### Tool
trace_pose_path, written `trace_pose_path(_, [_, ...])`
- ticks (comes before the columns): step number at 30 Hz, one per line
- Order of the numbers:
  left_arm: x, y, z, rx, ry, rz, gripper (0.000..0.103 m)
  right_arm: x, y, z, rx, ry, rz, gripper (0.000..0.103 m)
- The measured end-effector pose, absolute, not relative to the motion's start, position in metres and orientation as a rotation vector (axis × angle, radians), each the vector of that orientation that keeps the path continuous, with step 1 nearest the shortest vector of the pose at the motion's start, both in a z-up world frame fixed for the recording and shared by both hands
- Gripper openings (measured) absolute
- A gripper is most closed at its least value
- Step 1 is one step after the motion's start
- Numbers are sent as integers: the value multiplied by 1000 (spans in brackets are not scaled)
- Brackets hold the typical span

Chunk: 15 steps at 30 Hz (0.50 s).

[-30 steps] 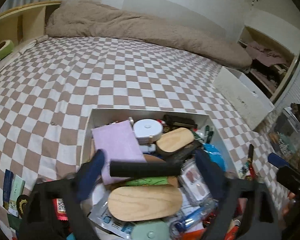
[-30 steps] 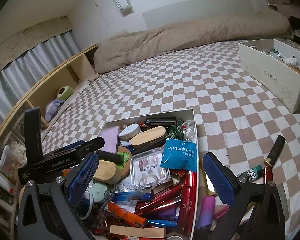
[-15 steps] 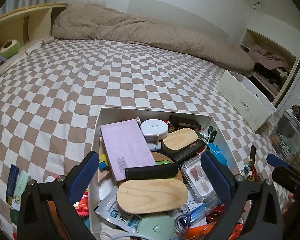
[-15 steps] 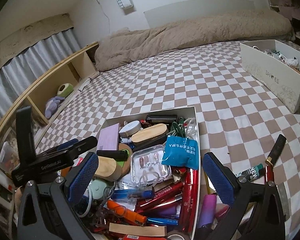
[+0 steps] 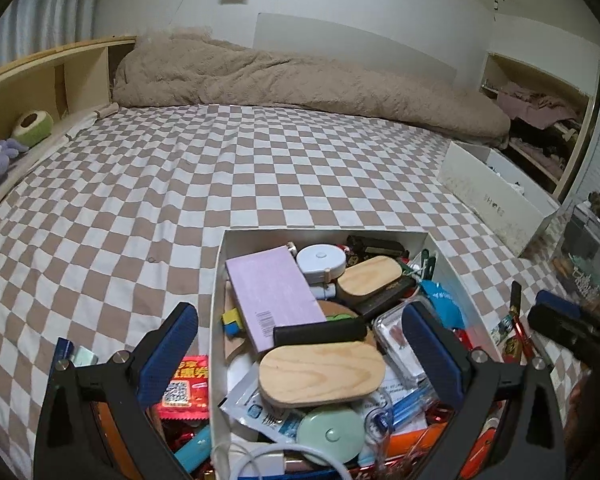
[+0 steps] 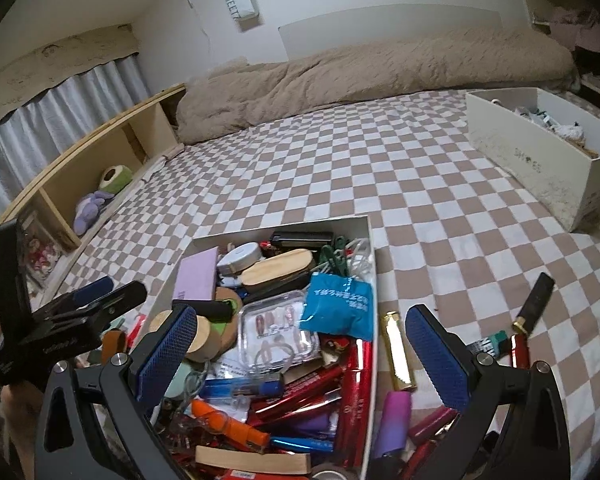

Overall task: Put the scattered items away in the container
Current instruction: 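Withdraw both open tools from above the tray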

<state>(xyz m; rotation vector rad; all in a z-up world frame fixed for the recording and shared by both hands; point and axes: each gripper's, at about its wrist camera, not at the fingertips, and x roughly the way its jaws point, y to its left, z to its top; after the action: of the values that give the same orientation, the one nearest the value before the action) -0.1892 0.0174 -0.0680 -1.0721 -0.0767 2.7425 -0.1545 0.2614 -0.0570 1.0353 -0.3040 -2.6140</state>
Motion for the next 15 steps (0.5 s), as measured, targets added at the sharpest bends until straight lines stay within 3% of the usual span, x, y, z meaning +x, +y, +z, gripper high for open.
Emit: trace_pose_path(15, [-181,11,-69,-1064,-81,2776,103,-152,282,-60,1048,-241,-2727,103])
